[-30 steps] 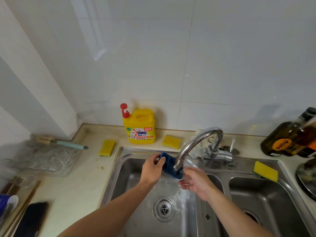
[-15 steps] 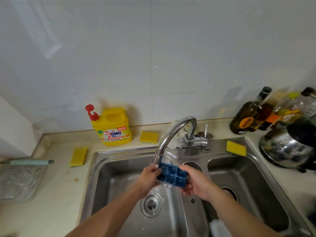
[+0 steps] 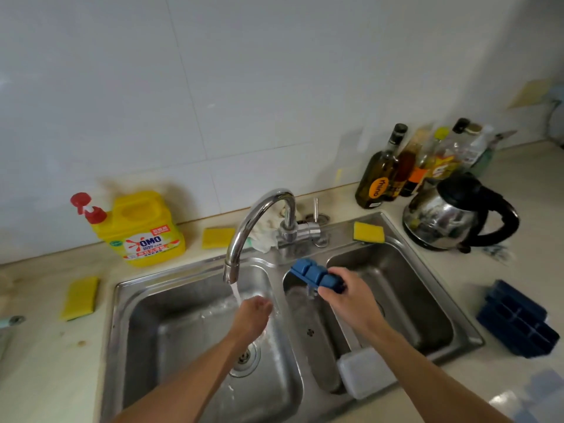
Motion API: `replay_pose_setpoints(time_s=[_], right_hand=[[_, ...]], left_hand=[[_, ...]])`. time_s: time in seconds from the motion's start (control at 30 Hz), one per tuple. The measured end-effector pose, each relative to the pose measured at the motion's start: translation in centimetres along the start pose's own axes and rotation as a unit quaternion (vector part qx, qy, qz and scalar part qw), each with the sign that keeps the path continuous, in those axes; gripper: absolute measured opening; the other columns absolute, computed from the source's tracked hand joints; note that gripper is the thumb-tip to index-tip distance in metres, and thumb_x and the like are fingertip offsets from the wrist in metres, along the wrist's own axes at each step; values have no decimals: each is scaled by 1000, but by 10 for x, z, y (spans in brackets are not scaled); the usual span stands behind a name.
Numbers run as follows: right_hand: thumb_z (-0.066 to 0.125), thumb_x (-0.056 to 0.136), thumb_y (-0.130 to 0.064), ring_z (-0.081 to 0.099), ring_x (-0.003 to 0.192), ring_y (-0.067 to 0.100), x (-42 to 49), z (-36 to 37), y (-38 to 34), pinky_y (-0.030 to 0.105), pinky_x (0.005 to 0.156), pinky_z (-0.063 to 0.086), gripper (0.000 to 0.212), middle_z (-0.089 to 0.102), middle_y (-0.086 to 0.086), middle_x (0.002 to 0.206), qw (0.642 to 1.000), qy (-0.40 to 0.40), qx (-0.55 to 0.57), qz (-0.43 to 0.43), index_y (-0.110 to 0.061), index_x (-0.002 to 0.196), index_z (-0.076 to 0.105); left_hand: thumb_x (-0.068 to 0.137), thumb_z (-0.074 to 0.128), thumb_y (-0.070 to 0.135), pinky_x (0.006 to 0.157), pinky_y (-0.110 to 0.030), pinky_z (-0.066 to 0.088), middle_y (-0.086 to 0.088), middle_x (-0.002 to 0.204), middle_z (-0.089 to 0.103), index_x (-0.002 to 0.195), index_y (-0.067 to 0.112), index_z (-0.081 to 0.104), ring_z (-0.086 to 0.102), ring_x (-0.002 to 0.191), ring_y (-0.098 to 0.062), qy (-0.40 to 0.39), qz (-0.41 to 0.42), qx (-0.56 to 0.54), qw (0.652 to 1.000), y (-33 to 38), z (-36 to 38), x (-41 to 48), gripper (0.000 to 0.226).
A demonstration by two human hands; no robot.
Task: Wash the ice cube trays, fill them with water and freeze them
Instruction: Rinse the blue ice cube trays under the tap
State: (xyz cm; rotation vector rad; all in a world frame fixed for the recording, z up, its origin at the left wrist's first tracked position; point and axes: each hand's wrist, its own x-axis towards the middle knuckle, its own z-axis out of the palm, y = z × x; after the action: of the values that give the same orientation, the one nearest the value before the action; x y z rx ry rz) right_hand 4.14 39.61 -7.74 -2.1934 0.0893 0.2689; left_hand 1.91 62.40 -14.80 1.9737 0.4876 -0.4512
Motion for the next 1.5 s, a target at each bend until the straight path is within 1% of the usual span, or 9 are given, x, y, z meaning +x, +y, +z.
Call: replay_pose_setpoints(time_s=[0.27,0.4,0.5,0.6,0.87,0.97,1.1,1.3,1.5], right_hand=[[75,90,-30,60,110,0,-15,-107,-25,8,82,52,56,53,-2,131,982,95,17,-163,-18,141,54],[68,85,-49,59,110,-4,-19,-160,-15,11,76,54,60,55,-7,126,959,152,76,-225,-25,138,55],[68,87,-50,59,112,5,-17,-168,36,22,88,55,61,52,-7,130,974,130,-7,-185,-25,141,52],[66,95,-43,53,124,16,-25,-160,113,29,105,45,63,50,2,141,981,21,-184,-65,-19,149,46],[58,95,-53,45,126,11,-29,-193,154,28,104,44,63,42,-3,142,972,70,-129,-185,-24,148,40],[57,98,-51,44,132,20,-28,-203,177,34,108,42,63,43,2,143,971,6,-183,-153,-20,150,41],[58,98,-49,44,127,21,-25,-215,197,35,105,43,62,42,3,140,980,34,-155,-120,-19,149,42],[55,100,-47,41,130,20,-20,-212,200,33,110,41,62,40,3,143,979,-14,-166,-115,-19,152,38],[54,98,-51,44,126,13,-17,-208,199,32,109,43,63,42,-4,140,985,-20,-135,-103,-23,153,39]], left_hand=[[101,53,27,73,-26,43,-2,89,70,91,22,71,63,82,-18,51,39,130,989,37,47,-18,21],[99,53,24,75,-26,44,-2,97,73,91,24,70,65,88,-21,76,61,160,982,60,78,-32,19],[98,54,15,77,-31,48,-7,89,70,76,25,64,68,93,-31,71,67,167,981,74,103,-41,25],[100,54,21,79,-29,46,-7,101,73,99,19,73,68,100,-30,92,73,196,974,87,125,-48,19],[101,55,29,61,-24,41,-9,94,71,104,19,68,63,70,-18,141,19,179,974,102,178,-65,17],[100,54,24,62,-24,42,-3,81,68,94,22,68,59,61,-13,143,32,180,973,106,190,-70,15],[101,54,22,52,-17,41,1,79,69,100,20,71,63,63,-8,131,32,168,977,111,200,-70,17],[99,60,21,81,-32,56,1,96,69,114,14,69,68,84,-16,126,59,147,979,125,209,-63,18],[97,64,16,84,-18,44,2,113,69,129,16,62,63,97,-11,81,88,132,984,141,228,-46,33]])
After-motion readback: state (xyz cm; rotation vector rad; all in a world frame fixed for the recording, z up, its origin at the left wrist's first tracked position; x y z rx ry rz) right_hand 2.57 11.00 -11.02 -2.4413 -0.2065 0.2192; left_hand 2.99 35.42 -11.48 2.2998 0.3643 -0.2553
